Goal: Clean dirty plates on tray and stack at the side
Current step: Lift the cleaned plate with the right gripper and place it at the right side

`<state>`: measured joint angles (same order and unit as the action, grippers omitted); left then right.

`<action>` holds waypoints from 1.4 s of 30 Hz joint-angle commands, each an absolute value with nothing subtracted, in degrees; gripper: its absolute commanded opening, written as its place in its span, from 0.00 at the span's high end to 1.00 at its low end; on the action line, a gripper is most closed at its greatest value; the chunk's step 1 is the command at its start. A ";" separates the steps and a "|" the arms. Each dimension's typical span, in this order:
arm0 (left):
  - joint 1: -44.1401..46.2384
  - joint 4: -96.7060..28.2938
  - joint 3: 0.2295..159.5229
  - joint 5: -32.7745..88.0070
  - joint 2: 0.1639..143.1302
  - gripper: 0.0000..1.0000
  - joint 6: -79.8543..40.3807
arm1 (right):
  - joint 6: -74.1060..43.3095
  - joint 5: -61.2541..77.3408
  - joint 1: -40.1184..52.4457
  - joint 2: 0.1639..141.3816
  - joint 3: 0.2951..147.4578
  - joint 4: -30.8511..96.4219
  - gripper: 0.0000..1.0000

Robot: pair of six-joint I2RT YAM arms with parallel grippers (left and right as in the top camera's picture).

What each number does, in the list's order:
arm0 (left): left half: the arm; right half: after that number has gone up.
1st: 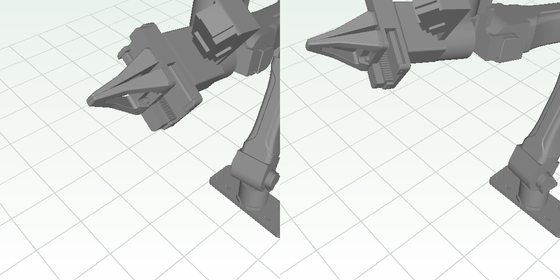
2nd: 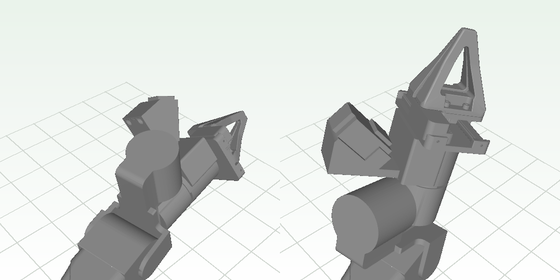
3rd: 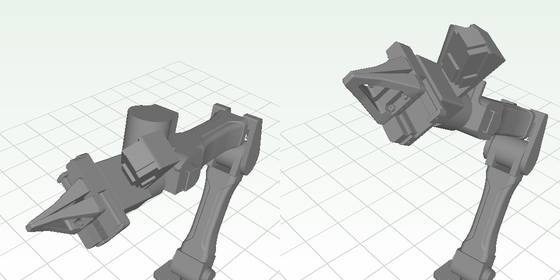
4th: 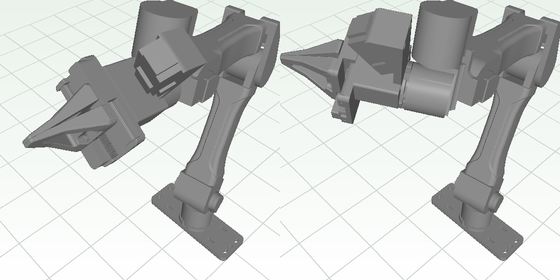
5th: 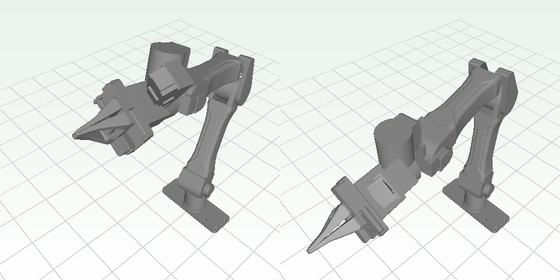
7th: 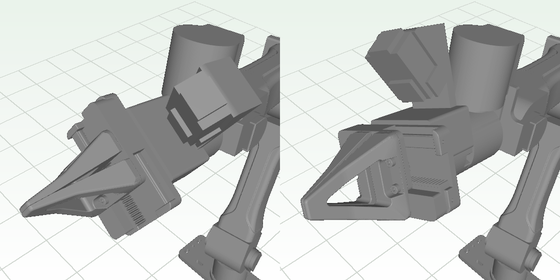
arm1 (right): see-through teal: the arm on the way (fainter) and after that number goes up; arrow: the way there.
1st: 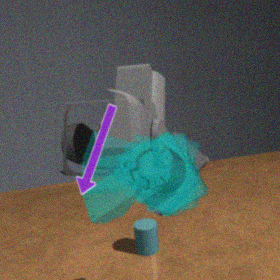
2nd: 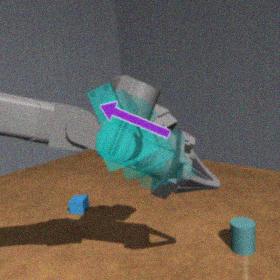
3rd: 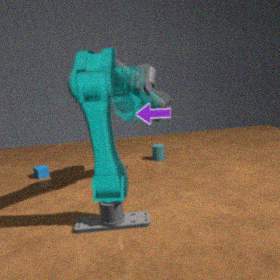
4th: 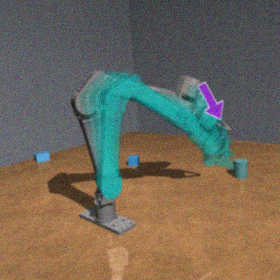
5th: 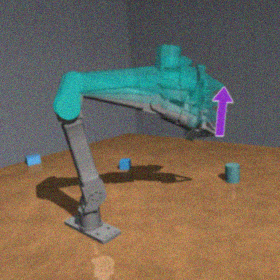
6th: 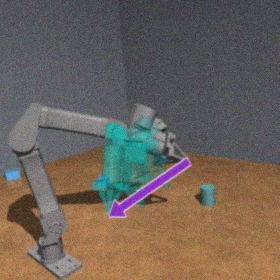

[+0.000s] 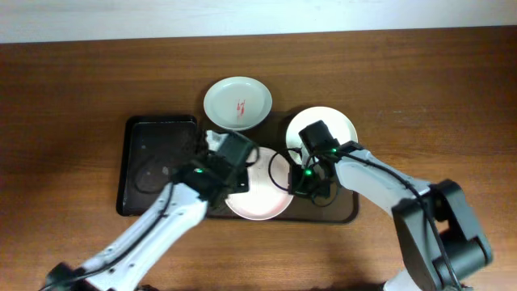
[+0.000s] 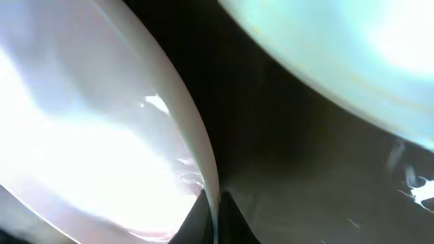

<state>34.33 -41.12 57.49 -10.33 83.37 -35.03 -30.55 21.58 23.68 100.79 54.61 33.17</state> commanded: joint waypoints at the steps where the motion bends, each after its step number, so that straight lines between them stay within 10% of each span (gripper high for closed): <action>1: 25.71 -42.65 57.28 -4.32 79.72 1.00 -19.68 | -23.44 11.38 23.99 94.17 57.12 38.76 0.96; 9: 6.81 -42.52 57.25 -0.89 79.81 1.00 -5.67 | -12.97 -12.51 24.58 87.83 67.90 49.01 0.96; 25: 0.40 -42.54 57.23 -2.76 83.79 0.99 -4.86 | -17.04 -57.45 47.18 87.83 74.11 47.75 0.96; 36: 0.43 -42.54 57.23 -2.74 83.79 0.93 -4.86 | -27.97 -1.30 7.66 87.72 74.11 48.03 0.96; 42: 0.43 -42.57 57.23 -2.74 83.79 0.92 -4.86 | -27.27 2.00 -17.41 89.71 73.69 51.05 0.96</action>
<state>0.67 -42.68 57.30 -2.35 83.50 -5.54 -27.07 -0.51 -12.16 89.03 72.99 50.78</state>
